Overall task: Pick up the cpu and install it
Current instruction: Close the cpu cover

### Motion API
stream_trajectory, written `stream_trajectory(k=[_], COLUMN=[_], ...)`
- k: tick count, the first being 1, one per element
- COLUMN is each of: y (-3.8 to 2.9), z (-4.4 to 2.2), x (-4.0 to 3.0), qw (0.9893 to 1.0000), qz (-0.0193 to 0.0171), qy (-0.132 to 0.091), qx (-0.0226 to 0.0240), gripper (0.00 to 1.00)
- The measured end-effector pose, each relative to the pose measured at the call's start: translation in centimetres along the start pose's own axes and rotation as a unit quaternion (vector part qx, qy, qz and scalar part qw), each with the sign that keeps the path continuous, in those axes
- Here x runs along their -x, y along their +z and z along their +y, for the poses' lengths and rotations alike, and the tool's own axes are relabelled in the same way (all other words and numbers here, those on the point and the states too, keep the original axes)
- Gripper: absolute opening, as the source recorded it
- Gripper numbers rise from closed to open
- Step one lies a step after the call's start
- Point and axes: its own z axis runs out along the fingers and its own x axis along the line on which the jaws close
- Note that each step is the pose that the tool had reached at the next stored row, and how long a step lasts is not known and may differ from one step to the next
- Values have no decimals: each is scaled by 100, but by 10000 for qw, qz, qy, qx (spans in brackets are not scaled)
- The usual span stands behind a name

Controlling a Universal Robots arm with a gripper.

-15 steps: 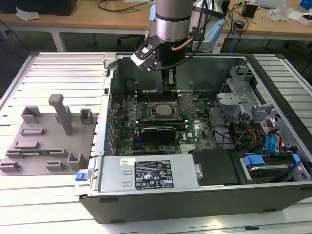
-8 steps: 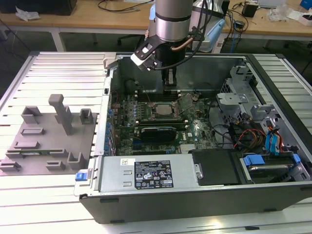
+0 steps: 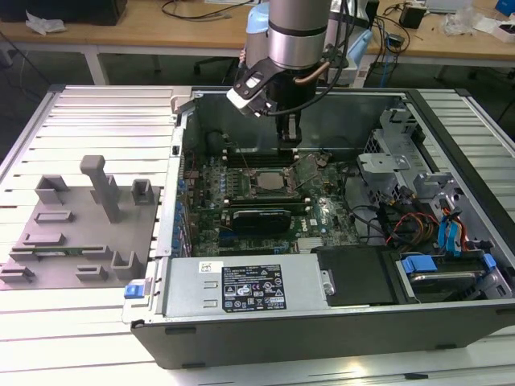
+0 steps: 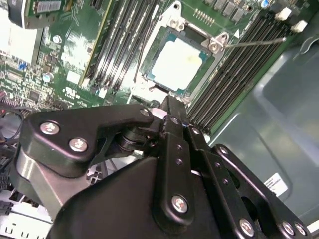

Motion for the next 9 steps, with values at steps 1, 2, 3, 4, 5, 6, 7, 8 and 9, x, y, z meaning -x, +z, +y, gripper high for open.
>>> stream_trajectory(k=[1,2,3,4,5,6,7,8,9], y=[1,1,2,3,3,4,4,5,5], z=[25,39,51,74,95,114,128,142,157], x=[0,0,0,-1,-1,-1,-1,-2,-2], qw=[10000,10000,10000,10000,10000,10000,10000,10000,10000], qz=[0,0,0,0,0,0,0,-1,-1], qy=[0,1,1,1,0,0,0,1,0], qx=[0,0,0,0,0,0,0,0,0], gripper=[11,11,11,11,11,11,11,11,11])
